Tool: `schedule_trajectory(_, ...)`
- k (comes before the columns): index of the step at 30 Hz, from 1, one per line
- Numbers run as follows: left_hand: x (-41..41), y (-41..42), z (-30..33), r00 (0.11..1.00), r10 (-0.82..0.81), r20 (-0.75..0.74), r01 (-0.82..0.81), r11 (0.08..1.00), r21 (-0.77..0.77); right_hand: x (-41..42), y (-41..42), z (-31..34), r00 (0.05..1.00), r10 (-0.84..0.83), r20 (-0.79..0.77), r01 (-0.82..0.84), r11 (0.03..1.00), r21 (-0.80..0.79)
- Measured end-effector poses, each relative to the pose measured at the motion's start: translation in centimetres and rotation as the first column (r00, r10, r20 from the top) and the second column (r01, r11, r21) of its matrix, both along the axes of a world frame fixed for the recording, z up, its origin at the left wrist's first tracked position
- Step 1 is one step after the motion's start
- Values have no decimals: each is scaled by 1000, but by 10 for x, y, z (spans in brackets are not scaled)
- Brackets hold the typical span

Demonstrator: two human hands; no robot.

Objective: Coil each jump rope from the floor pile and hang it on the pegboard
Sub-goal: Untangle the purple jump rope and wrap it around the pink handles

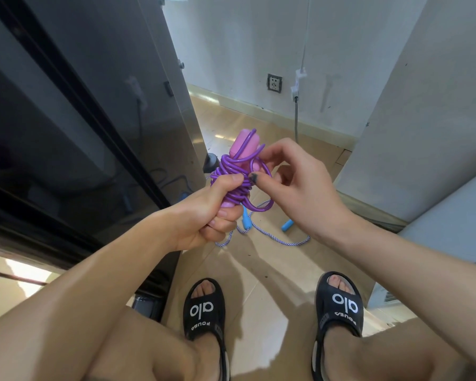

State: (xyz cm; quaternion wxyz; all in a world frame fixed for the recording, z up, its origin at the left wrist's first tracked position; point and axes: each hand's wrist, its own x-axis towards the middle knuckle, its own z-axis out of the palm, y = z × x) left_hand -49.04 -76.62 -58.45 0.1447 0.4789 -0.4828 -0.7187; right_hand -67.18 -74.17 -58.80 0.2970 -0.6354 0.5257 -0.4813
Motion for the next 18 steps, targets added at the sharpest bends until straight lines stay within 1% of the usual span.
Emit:
schedule_trajectory(5,2,-1,1,999,-32,-35,35,996,79,2,0,3,989,-91,-113,76,988,-132)
schedule_trajectory(7,2,-1,1,998,-37,-55,43,992,120,4,-1,2,991,-96,-92,81,985,-149)
schedule_trajectory(10,4,-1,-2,993,-38,-110,59,980,192,3,-4,2,998,-61,-23,58,991,-118)
schedule_trajectory(11,6,-1,-2,990,-43,-137,72,973,220,1,-5,3,998,-45,-36,40,992,-117)
schedule_trajectory(14,9,-1,-2,980,-45,-196,104,948,301,-7,-9,5,990,4,-140,-26,988,-152)
schedule_trajectory(18,9,0,0,971,-34,-237,125,918,378,-10,-10,5,988,38,-149,-68,976,-205)
